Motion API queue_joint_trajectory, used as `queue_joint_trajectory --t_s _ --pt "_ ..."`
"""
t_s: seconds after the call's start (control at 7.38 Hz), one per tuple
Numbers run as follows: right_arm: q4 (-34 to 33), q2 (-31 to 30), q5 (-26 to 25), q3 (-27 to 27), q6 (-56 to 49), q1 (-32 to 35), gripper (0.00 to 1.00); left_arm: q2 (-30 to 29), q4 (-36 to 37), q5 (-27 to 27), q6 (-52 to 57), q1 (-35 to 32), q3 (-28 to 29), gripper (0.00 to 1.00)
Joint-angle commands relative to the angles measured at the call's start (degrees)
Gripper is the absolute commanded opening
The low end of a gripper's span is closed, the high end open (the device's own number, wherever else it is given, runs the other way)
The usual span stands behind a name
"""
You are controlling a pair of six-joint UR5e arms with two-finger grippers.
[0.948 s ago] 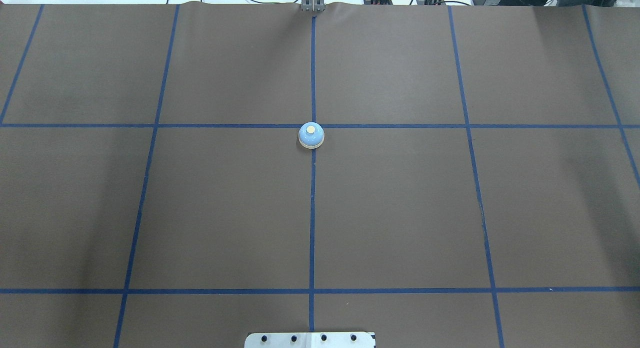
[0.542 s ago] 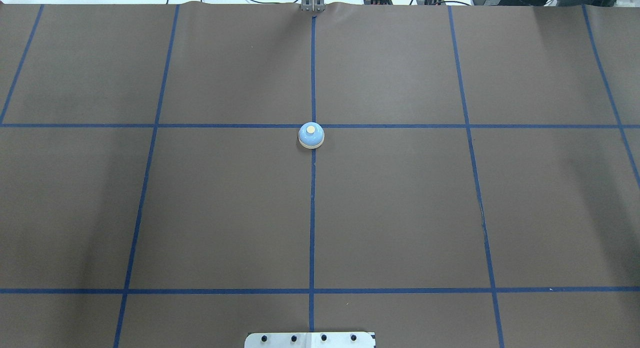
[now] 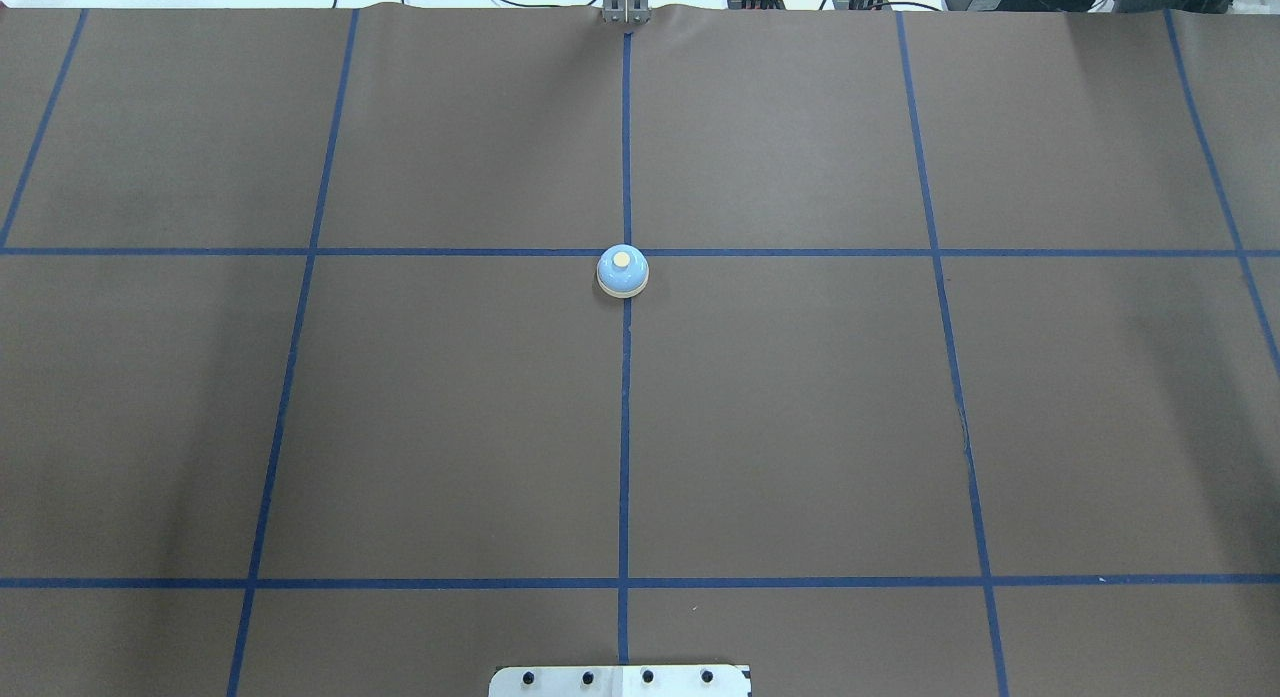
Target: Place and press bell with both arms
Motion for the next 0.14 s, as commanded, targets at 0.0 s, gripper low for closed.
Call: queue_joint_trajectory --t_s 0.0 --pt "0.1 0.0 0.0 -0.3 -0.1 0.0 1.0 -0.1 0.0 0.1 0.1 -0.1 0.1 1.0"
